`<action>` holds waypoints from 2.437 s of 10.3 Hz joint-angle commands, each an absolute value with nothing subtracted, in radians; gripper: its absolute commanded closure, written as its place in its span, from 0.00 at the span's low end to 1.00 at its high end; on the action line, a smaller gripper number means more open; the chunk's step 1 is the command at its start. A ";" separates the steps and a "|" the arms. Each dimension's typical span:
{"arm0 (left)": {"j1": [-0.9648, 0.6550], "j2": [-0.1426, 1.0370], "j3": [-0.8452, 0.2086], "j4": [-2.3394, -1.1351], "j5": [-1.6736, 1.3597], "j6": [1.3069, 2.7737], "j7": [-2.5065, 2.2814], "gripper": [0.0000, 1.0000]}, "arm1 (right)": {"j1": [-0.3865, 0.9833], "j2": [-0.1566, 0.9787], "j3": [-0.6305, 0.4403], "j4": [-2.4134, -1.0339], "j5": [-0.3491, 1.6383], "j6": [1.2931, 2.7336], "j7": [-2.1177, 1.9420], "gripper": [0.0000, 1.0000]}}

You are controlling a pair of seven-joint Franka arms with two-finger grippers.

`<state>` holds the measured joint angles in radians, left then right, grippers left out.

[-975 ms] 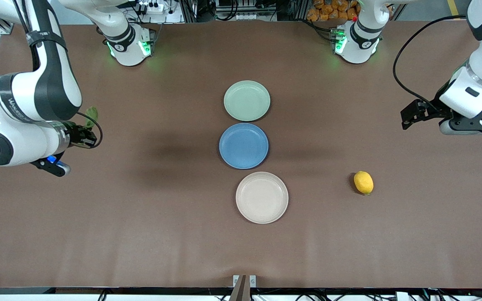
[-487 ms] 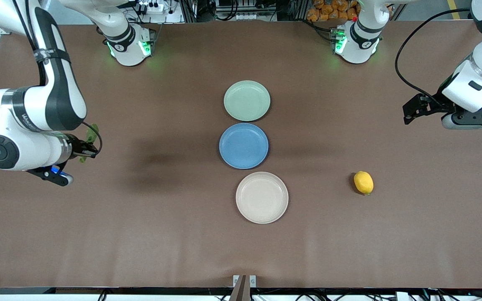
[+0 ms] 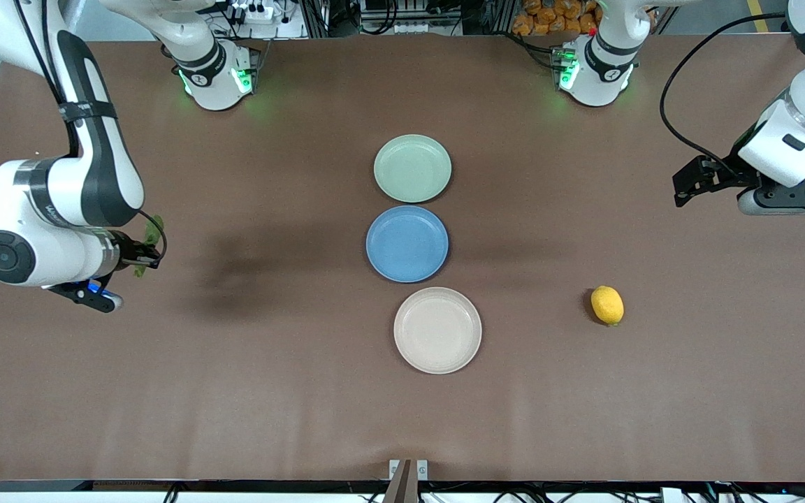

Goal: Pick lemon and lettuce from plates
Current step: 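Carry the lettuce leaf away from the plates with the right gripper, then lower the lettuce onto the table and open the right gripper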

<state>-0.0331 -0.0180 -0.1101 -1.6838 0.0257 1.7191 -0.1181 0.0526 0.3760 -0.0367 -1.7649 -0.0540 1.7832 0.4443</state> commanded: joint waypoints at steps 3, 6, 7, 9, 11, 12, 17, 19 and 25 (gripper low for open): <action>-0.025 -0.031 -0.109 -1.684 0.002 1.703 -0.094 0.00 | 0.031 0.290 -0.021 -1.980 -0.072 1.977 0.430 1.00; -0.025 -0.029 -0.107 -1.684 0.003 1.703 -0.094 0.00 | 0.031 0.247 -0.021 -2.150 -0.072 2.168 0.426 1.00; -0.025 -0.029 -0.107 -1.683 0.003 1.703 -0.095 0.00 | 0.031 0.241 -0.021 -2.193 -0.072 2.233 0.426 1.00; -0.025 -0.029 -0.107 -1.683 0.003 1.703 -0.106 0.00 | 0.029 0.245 -0.021 -2.273 -0.072 2.365 0.426 1.00; -0.025 -0.028 -0.107 -1.683 0.003 1.703 -0.106 0.00 | 0.012 0.264 -0.021 -2.304 -0.074 2.448 0.416 1.00; -0.025 -0.028 -0.107 -1.683 0.003 1.703 -0.106 0.00 | -0.001 0.271 -0.021 -2.321 -0.074 2.492 0.387 1.00; -0.025 -0.025 -0.109 -1.678 0.003 1.703 -0.106 0.00 | -0.040 0.344 -0.021 -2.370 -0.074 2.666 0.364 1.00; -0.025 -0.025 -0.107 -1.678 0.003 1.703 -0.106 0.00 | -0.041 0.345 -0.021 -2.370 -0.072 2.665 0.361 1.00; -0.025 -0.025 -0.109 -1.677 0.003 1.704 -0.106 0.00 | -0.041 0.325 -0.020 -2.251 -0.072 2.408 0.333 0.00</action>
